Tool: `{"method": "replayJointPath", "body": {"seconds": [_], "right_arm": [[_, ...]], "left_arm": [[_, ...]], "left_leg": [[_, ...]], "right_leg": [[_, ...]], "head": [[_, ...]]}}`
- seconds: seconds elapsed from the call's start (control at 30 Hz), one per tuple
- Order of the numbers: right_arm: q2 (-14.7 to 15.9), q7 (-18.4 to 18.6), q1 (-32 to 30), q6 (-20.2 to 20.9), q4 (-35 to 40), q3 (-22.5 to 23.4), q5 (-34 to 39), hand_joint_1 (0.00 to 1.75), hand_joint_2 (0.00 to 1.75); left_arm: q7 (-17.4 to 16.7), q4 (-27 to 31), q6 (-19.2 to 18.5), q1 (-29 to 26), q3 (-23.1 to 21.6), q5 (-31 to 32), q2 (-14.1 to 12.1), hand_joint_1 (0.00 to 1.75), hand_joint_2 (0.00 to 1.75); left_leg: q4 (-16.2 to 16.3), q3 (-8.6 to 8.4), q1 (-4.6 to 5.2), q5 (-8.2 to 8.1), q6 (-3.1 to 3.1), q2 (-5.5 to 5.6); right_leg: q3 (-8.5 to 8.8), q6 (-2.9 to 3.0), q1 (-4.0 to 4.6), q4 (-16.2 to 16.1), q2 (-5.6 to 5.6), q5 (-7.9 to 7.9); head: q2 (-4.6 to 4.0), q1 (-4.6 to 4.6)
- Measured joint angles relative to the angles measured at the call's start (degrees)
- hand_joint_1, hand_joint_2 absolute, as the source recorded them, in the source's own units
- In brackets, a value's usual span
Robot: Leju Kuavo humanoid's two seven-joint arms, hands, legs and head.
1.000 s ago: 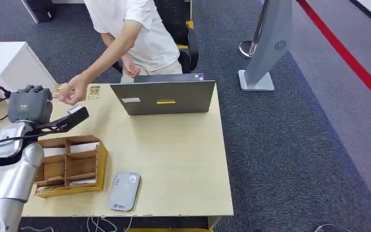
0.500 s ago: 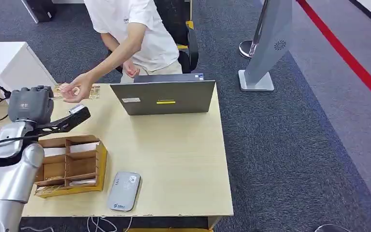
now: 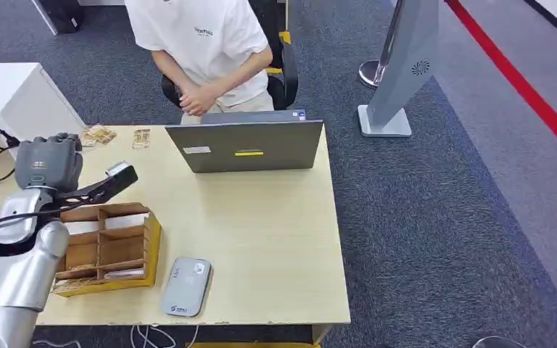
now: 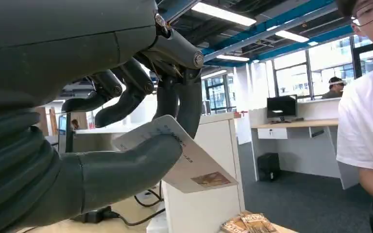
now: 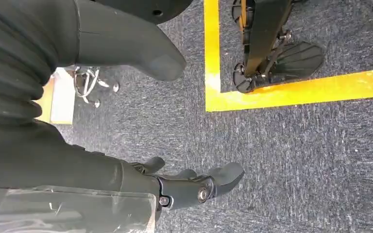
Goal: Pass the card to the sensor for recognition and then transmit it.
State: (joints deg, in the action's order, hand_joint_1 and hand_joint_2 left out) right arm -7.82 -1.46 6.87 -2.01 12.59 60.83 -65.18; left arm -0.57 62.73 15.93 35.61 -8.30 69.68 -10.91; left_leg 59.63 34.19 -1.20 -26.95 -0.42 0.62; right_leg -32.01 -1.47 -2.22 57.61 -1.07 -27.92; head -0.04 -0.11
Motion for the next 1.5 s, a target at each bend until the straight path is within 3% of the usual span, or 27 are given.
{"method": "replayJointPath", "body": {"seconds": [0.27, 0.53, 0.9, 1.13, 1.5], "right_arm": [[-0.5, -0.5, -0.8, -1.0, 0.0, 0.0, 1.1, 0.0, 1.75], [-0.9, -0.9, -1.6, -1.6, 0.0, 0.0, 1.5, 0.0, 1.75], [-1.1, -1.0, -2.0, -2.0, 0.0, 0.1, 2.0, 0.0, 1.75], [-1.3, -1.2, -2.0, -2.2, 0.0, 0.4, 2.4, 0.0, 1.75], [-1.7, -1.4, -2.1, -2.3, 0.0, 0.9, 3.2, 0.0, 1.75]], "left_arm": [[-0.7, 13.0, 0.6, -9.6, -5.3, 3.4, 1.0, 1.75, 1.75], [-1.8, 25.5, 4.9, -19.7, -11.2, 5.7, 1.7, 1.75, 1.75], [-1.5, 32.4, 7.3, -26.1, -11.5, 4.6, -0.2, 1.75, 1.75], [0.3, 35.9, 9.1, -33.2, -10.1, 2.3, -1.9, 1.75, 1.75], [2.4, 40.2, 12.1, -44.4, -6.8, 1.8, -1.8, 1.75, 1.75]], "left_leg": [[0.0, 0.03, 0.02, -0.07, 0.05, -0.02], [0.0, 0.05, 0.01, -0.11, 0.06, -0.01], [0.0, 0.07, 0.01, -0.1, 0.06, 0.0], [0.0, 0.09, 0.01, -0.12, 0.07, 0.0], [0.0, 0.11, 0.01, -0.12, 0.07, 0.01]], "right_leg": [[-0.02, -0.06, -0.02, 0.0, -0.02, -0.05], [-0.04, -0.09, -0.01, -0.1, 0.0, -0.08], [-0.02, -0.09, -0.01, 0.0, 0.01, -0.08], [-0.05, -0.08, -0.01, 0.0, 0.01, -0.12], [-0.05, -0.08, -0.01, -0.1, 0.08, -0.14]], "head": [[0.0, 0.0], [0.0, -0.02], [0.0, 0.0], [0.0, -0.02], [0.0, 0.0]]}}
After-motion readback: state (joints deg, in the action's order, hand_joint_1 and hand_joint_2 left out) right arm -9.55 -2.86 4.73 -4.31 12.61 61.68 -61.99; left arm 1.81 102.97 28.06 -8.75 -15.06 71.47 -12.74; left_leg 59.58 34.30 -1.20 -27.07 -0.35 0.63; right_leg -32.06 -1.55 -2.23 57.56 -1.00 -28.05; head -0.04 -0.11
